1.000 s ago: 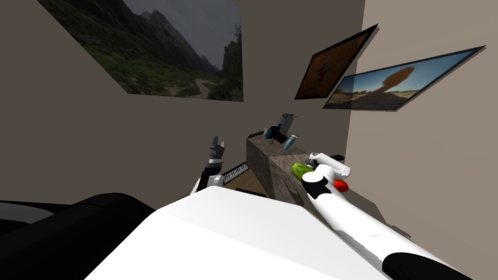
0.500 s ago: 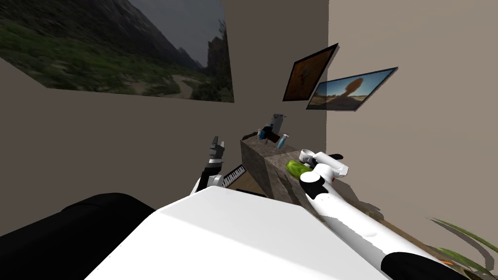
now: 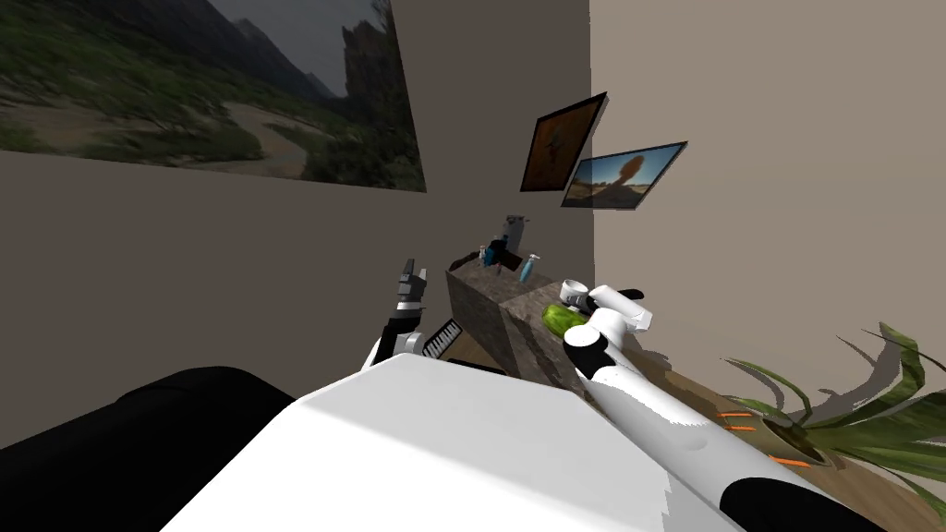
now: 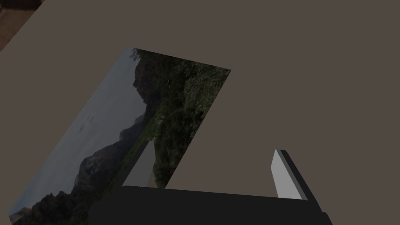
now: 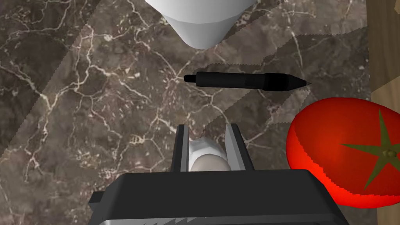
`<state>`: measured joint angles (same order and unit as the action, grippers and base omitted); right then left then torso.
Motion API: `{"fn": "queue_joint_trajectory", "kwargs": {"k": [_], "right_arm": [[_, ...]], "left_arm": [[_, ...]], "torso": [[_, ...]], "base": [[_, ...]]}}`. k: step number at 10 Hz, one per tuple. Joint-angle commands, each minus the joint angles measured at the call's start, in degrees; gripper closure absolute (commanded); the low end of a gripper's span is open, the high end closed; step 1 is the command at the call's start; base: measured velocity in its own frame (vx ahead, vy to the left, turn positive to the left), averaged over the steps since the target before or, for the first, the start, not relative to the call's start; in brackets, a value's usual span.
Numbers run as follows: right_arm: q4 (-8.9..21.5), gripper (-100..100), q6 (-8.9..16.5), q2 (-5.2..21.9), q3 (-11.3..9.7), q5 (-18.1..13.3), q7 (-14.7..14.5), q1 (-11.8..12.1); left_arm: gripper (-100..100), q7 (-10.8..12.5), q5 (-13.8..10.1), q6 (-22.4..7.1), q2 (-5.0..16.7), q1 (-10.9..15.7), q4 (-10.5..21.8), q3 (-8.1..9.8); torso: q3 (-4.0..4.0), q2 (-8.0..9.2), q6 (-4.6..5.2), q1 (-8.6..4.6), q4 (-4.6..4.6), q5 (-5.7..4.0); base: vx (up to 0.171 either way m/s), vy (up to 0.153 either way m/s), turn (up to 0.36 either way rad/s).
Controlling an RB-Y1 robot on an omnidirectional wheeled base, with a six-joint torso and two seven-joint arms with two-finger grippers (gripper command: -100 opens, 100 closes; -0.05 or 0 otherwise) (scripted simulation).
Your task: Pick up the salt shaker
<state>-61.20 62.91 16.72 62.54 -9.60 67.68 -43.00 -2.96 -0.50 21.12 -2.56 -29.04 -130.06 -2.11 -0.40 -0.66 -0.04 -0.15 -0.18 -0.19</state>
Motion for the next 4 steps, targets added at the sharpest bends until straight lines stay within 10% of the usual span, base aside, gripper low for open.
{"fn": "queue_joint_trajectory", "kwargs": {"k": [1,3,4], "right_arm": [[-1.6,100,1.7,-0.9,-0.8,1.9,-2.9,0.0],[-2.8,100,2.6,-1.4,-1.0,2.4,-3.4,0.2],[-2.9,0,2.8,-1.4,-1.0,2.6,-3.8,0.2]], "left_arm": [[0,0.0,0.0,0.0,0.0,0.0,0.0,0.00],[0,0.0,0.0,0.0,0.0,0.0,0.0,0.00],[0,0.0,0.0,0.0,0.0,0.0,0.0,0.00]], "torso": [[0.00,0.00,0.00,0.00,0.00,0.00],[-0.03,-0.05,0.08,0.14,-0.03,0.06],[0.02,0.06,-0.06,-0.02,-0.01,0.04]], "base": [[0.105,0.091,-0.387],[0.086,0.096,-0.251],[0.007,0.011,0.014]]}}
